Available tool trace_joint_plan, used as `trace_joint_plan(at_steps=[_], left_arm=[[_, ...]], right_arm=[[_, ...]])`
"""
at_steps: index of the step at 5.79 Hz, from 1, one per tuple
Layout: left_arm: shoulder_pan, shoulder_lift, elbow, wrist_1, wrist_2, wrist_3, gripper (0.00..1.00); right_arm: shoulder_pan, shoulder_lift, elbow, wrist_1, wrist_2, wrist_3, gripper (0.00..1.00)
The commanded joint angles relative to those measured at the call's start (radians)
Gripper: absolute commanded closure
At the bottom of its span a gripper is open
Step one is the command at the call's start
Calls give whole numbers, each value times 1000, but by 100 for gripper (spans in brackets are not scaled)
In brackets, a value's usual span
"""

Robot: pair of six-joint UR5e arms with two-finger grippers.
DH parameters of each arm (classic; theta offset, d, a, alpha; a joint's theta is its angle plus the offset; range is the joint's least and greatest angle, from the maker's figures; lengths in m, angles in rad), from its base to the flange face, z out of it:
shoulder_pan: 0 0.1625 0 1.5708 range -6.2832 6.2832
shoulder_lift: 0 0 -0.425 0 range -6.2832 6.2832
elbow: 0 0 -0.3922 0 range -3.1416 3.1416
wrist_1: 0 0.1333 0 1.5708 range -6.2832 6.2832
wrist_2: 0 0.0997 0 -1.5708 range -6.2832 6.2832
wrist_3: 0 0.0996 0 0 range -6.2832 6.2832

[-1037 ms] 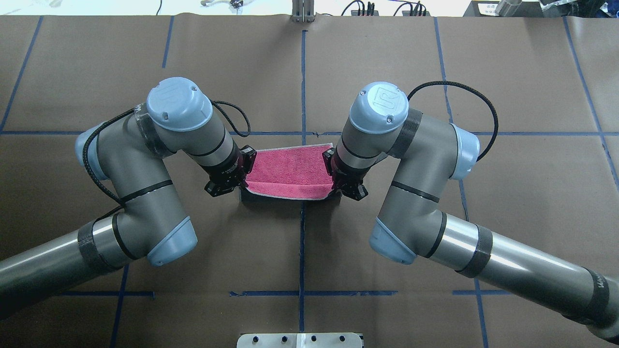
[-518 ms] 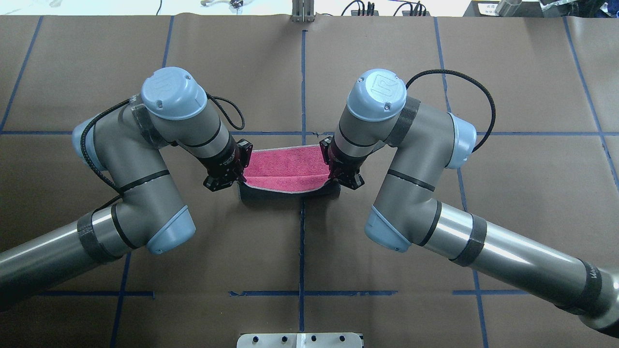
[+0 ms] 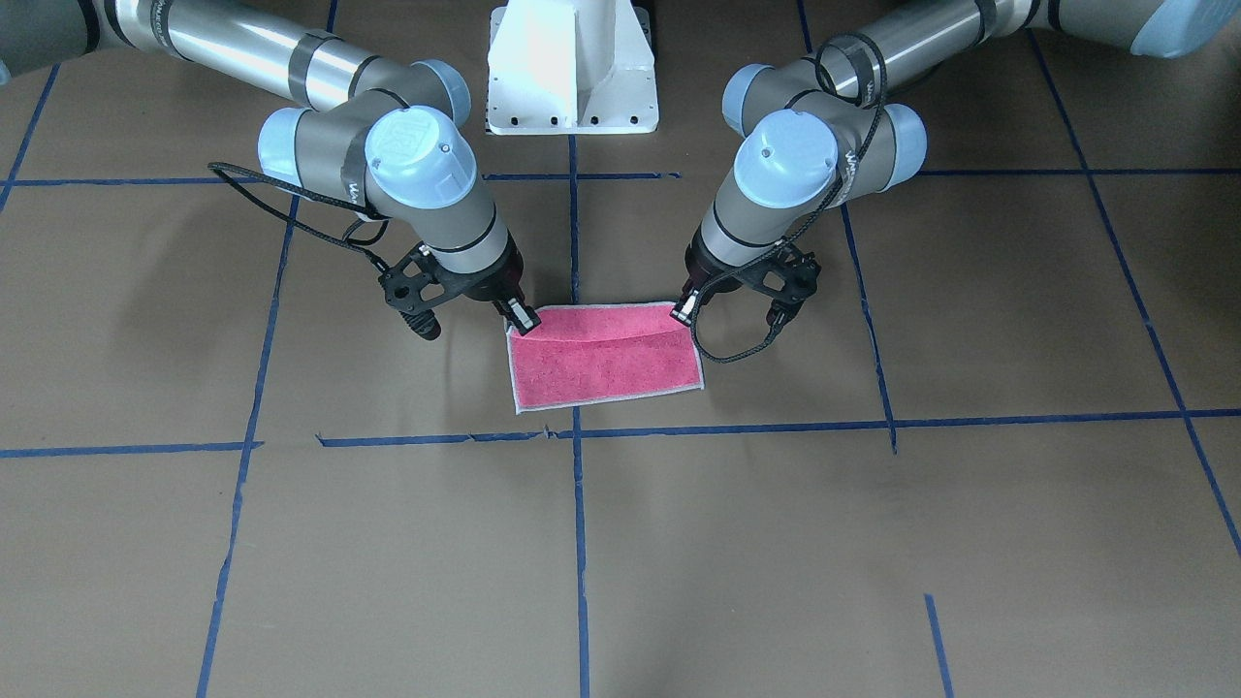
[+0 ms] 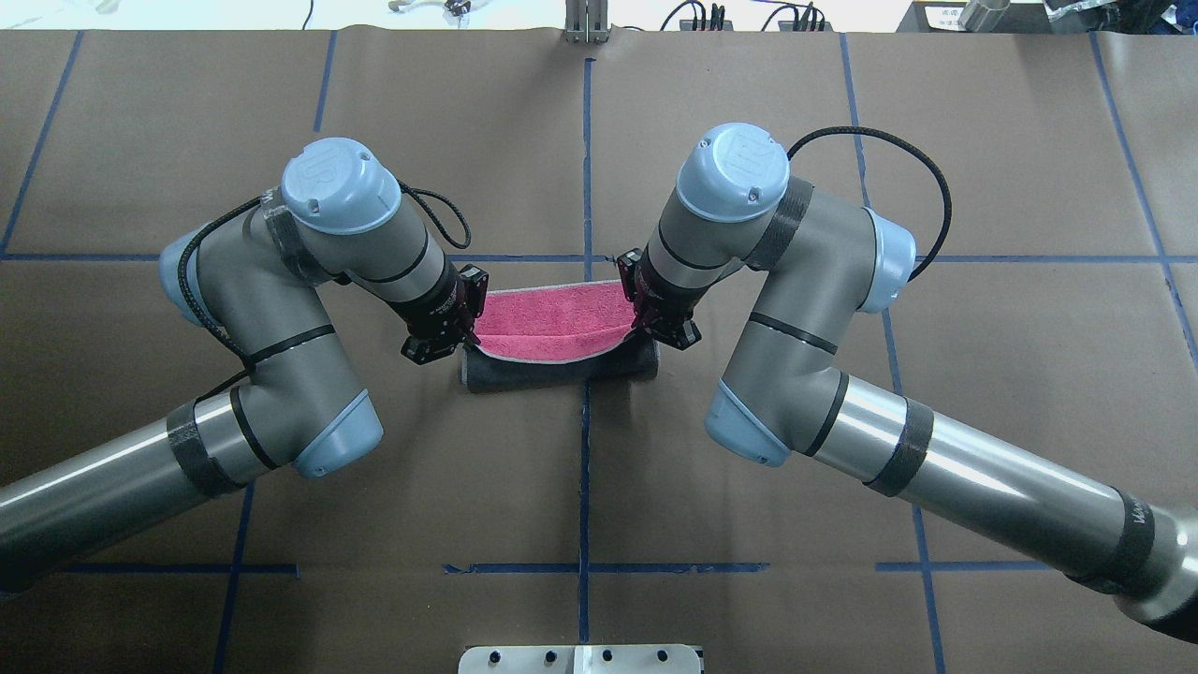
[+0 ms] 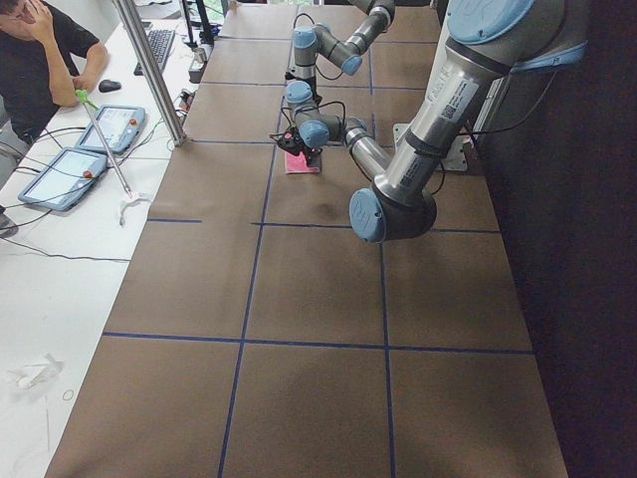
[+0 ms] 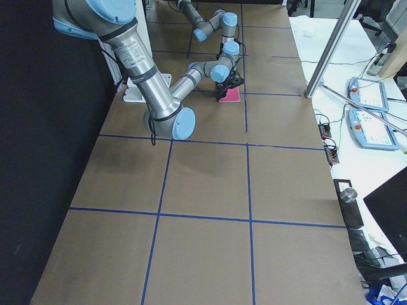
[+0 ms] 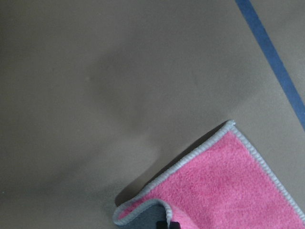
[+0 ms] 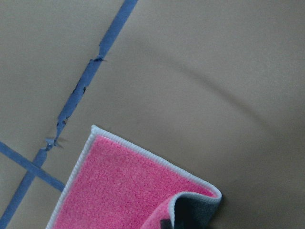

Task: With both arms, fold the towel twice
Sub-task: 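Lay the folded edge onto the far edge and open both grippers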

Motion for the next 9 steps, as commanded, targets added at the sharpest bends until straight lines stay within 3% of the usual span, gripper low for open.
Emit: trace_joint_plan(at_steps=[1,7,8,9], left_arm=[[-16,-1,4,-7,0,-25,100],[-31,-11,47,-60,2,-82,100],[-33,-11,47,-89,2,-80,83],[-39,-8,49,-125,11,-73,64]], right_arm=[[13,24,-42,4,0,-3,100],[29,73,-120,15,2,-7,100],[30,68,-137,80,0,-12,91],[41,65,-166,138,-1,-18,51]])
